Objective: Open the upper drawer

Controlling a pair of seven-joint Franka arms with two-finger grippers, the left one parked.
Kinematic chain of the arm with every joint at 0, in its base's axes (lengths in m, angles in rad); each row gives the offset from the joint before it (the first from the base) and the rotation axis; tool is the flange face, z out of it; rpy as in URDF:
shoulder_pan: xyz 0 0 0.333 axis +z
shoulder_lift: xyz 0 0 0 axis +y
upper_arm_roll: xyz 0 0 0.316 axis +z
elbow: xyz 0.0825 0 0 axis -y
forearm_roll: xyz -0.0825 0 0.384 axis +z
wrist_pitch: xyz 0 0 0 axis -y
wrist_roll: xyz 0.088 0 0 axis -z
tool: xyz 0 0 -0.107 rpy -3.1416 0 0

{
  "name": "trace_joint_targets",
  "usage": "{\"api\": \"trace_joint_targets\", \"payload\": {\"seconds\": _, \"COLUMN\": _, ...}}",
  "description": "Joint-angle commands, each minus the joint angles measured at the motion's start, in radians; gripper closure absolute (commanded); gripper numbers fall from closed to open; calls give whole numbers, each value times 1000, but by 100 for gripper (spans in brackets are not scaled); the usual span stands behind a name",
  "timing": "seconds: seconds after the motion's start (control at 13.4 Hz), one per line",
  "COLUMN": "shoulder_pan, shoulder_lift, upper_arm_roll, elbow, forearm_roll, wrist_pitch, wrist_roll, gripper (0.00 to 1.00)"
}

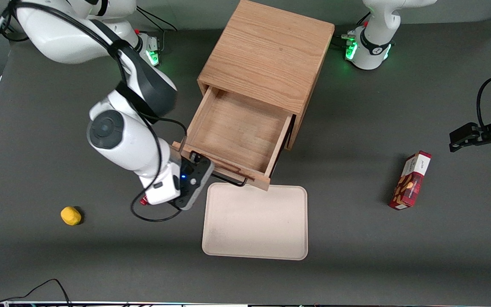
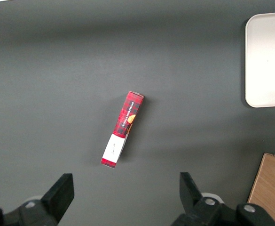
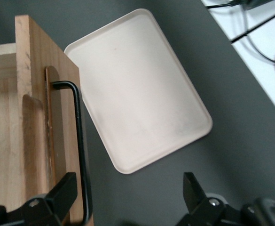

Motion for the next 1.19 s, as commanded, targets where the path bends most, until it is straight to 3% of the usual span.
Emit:
{"api": "trace_joint_targets", "payload": {"seconds": 0.0, "shoulder_pan": -8, "shoulder_lift": -206, "upper_arm_roll": -144, "elbow": -75, "forearm_roll": 71, "wrist_pitch": -105, "wrist_roll": -23, "gripper": 0}}
{"api": "trace_joint_targets", "payload": {"seconds": 0.45, "shoulder_pan": -170, "shoulder_lift": -559, "upper_arm_roll": -258, "elbow": -336, "forearm_roll": 100, "wrist_pitch": -132, "wrist_roll": 18, "gripper": 0}}
{"api": "trace_joint_targets", "payload": {"seconds": 0.67, "shoulder_pan": -212, "shoulder_lift": -720, "upper_arm_roll": -345, "elbow": -520, "forearm_roll": 253, "wrist_pitch": -133, "wrist_roll": 177, "gripper": 0}}
{"api": "trace_joint_targets", "payload": {"seconds": 0.9, "shoulder_pan": -226, "shoulder_lift": -794, "upper_arm_roll": -387, "elbow": -546, "forearm_roll": 281, "wrist_pitch": -272, "wrist_roll": 323, "gripper": 0}}
{"api": "trace_joint_targets", "payload": {"seconds": 1.12, "shoulder_pan": -223, "shoulder_lift": -808, "upper_arm_roll": -387, "elbow": -540, "forearm_roll": 272, "wrist_pitch": -299, "wrist_roll": 449, "gripper": 0}}
